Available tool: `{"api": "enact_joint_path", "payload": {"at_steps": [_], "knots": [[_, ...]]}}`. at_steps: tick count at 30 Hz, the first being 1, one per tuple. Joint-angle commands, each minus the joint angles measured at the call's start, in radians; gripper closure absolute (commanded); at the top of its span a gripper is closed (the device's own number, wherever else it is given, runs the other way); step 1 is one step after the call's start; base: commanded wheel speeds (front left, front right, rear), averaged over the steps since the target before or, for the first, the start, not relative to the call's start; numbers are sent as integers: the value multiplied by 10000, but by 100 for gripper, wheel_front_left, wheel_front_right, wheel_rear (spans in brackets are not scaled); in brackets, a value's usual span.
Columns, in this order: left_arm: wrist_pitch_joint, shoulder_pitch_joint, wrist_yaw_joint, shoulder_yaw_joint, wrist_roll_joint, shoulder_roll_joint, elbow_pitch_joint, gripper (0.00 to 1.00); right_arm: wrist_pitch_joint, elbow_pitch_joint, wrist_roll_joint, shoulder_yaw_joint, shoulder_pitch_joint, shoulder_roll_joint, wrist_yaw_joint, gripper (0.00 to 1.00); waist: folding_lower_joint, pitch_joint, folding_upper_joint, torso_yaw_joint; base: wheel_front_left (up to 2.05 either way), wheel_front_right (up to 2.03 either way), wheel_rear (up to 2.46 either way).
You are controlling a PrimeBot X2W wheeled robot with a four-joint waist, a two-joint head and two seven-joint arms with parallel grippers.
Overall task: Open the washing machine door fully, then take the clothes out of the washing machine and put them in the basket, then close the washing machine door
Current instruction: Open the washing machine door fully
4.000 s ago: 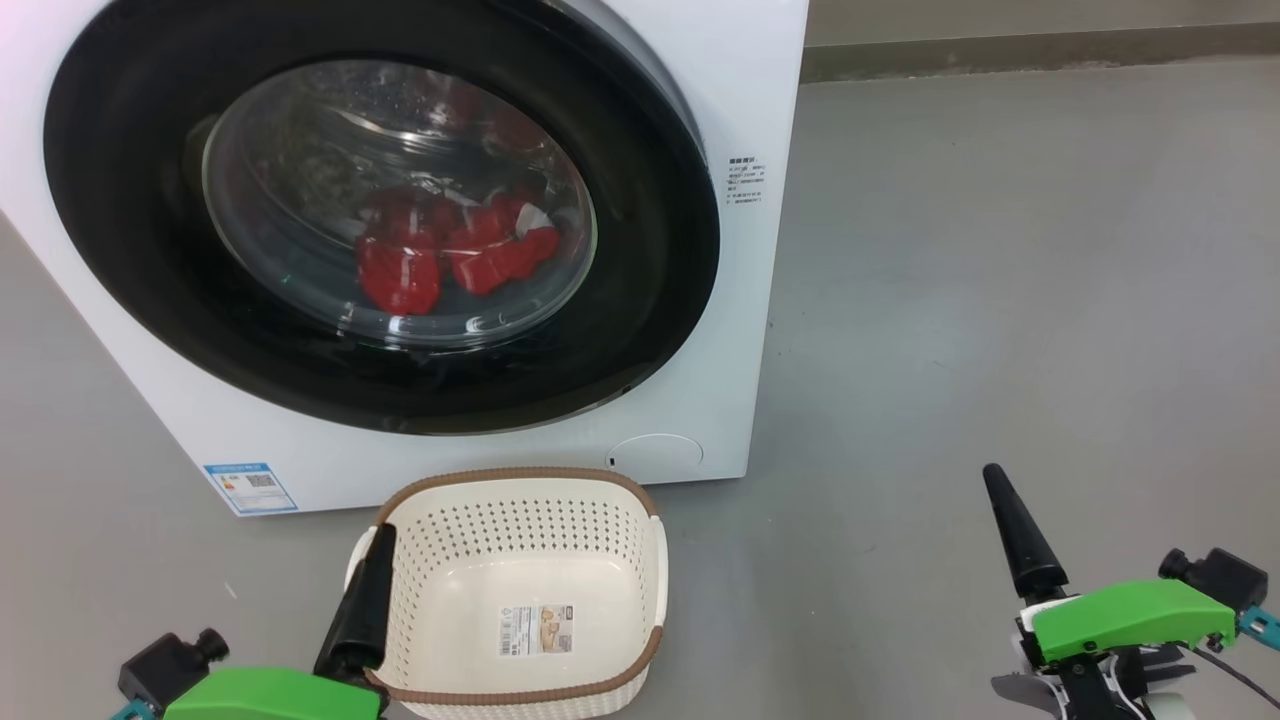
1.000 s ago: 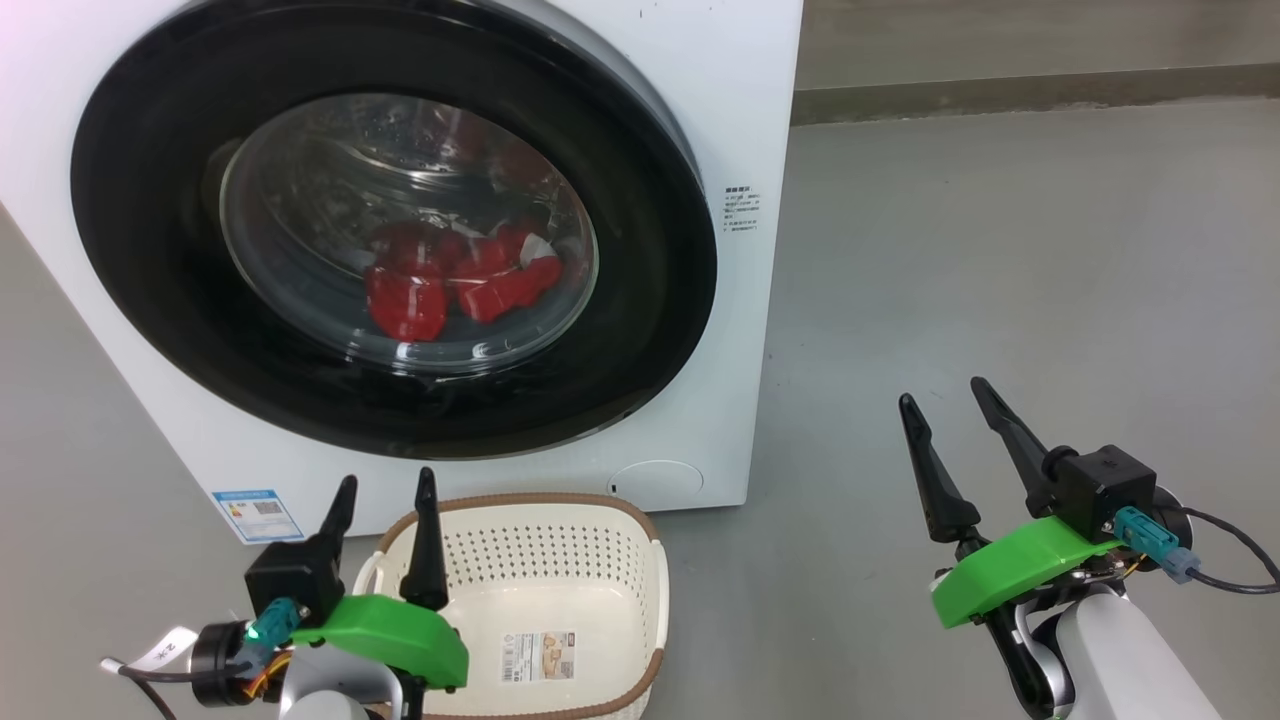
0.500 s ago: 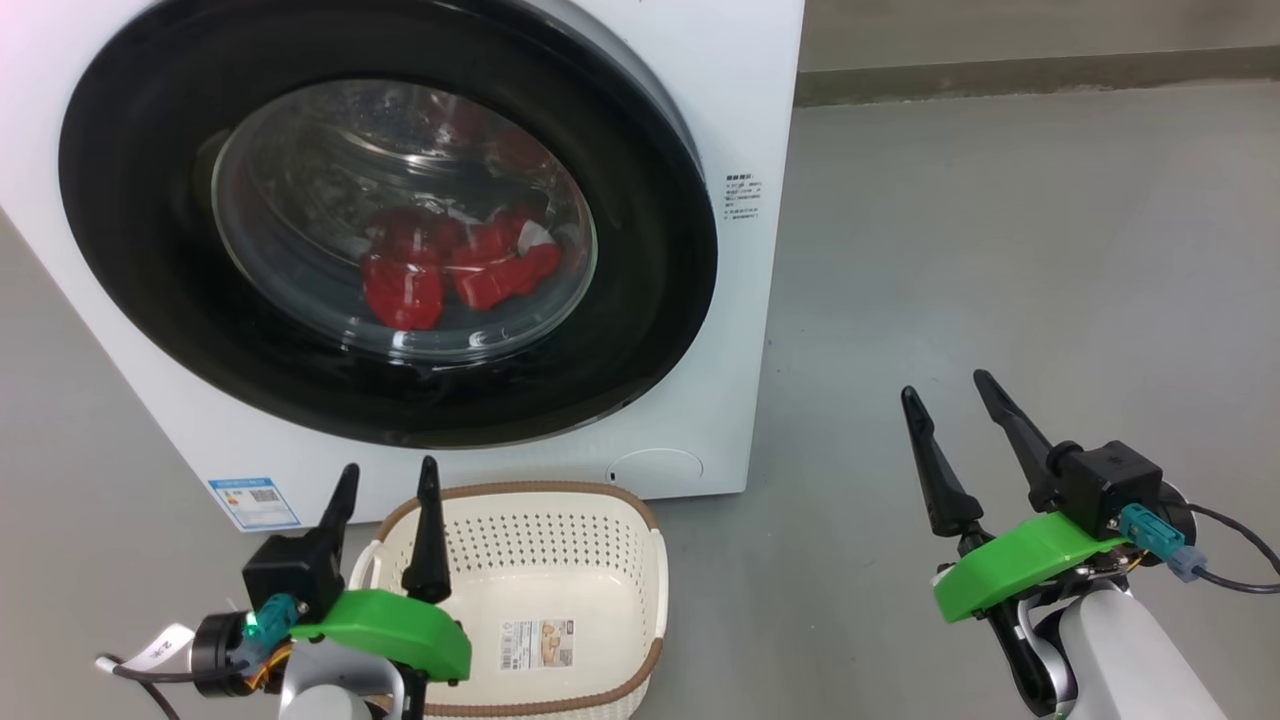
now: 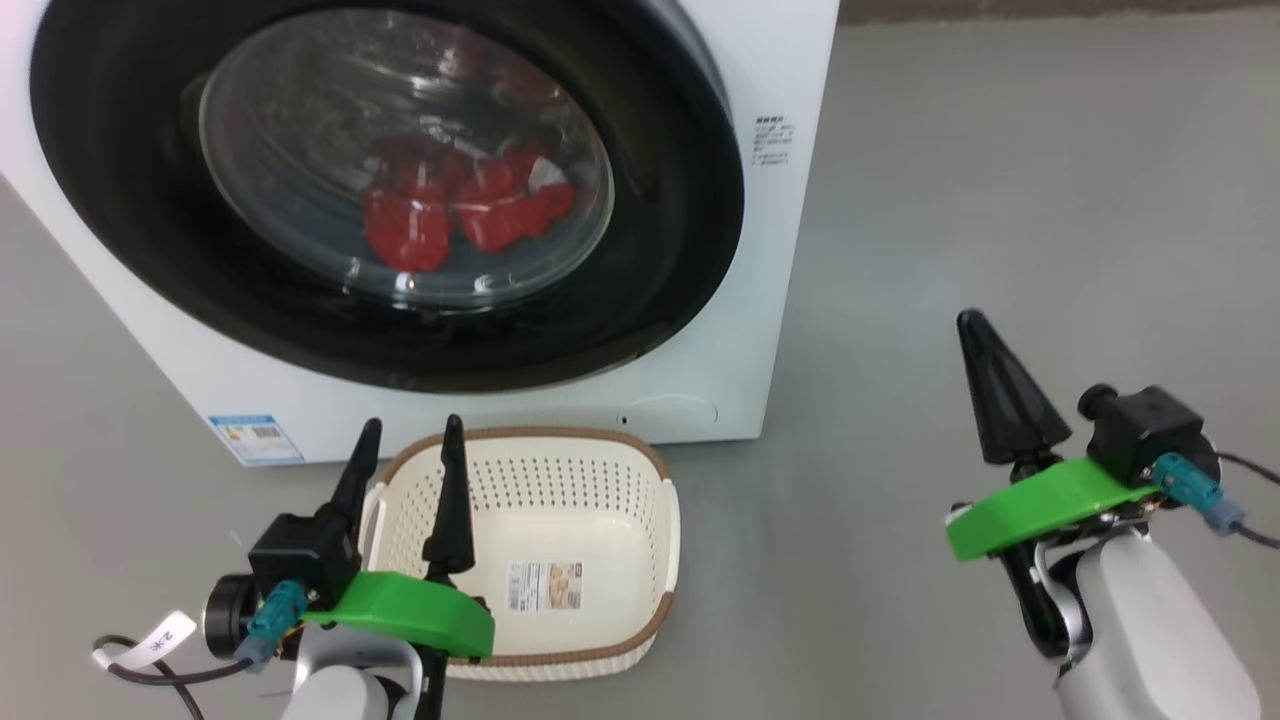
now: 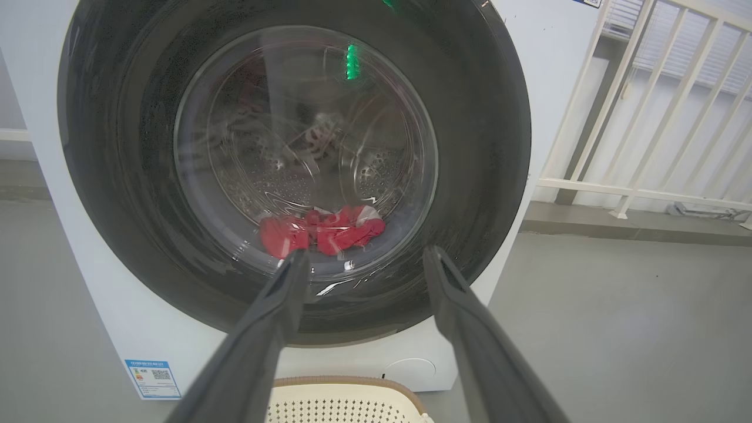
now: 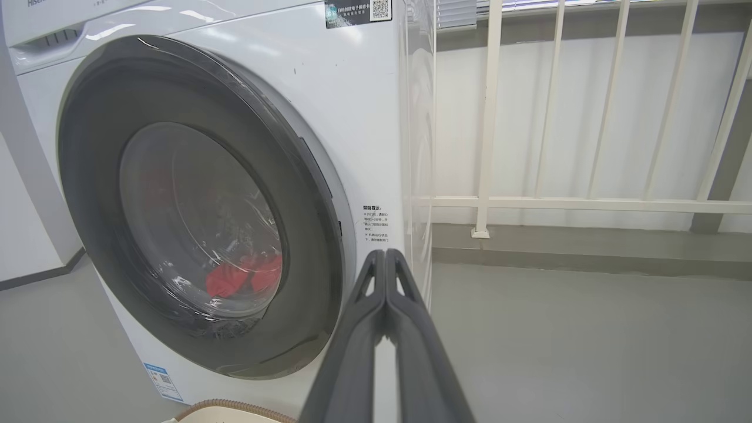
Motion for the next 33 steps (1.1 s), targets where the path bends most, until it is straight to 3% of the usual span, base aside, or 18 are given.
{"api": "enact_joint_path", "payload": {"at_steps": [1, 5, 21, 33], "knots": [[-120, -364, 102, 256, -58, 166, -320, 0, -65, -293, 119, 139, -403, 9, 4, 100, 0, 406, 0, 164, 0, 0, 0], [-120, -484, 142, 124, -85, 166, -762, 0, -65, -299, 624, 19, -837, 9, 4, 100, 0, 895, 0, 326, 0, 0, 0], [-120, -777, 255, -90, 63, 166, -2109, 0, 74, 771, 4730, 562, -3220, 9, 4, 100, 0, 2402, 0, 571, 0, 0, 0], [-120, -796, 234, -173, 141, 166, -2539, 0, 2122, 687, 7495, 447, -4790, -132, 4, 100, 0, 3165, 0, 843, 0, 0, 0]]}}
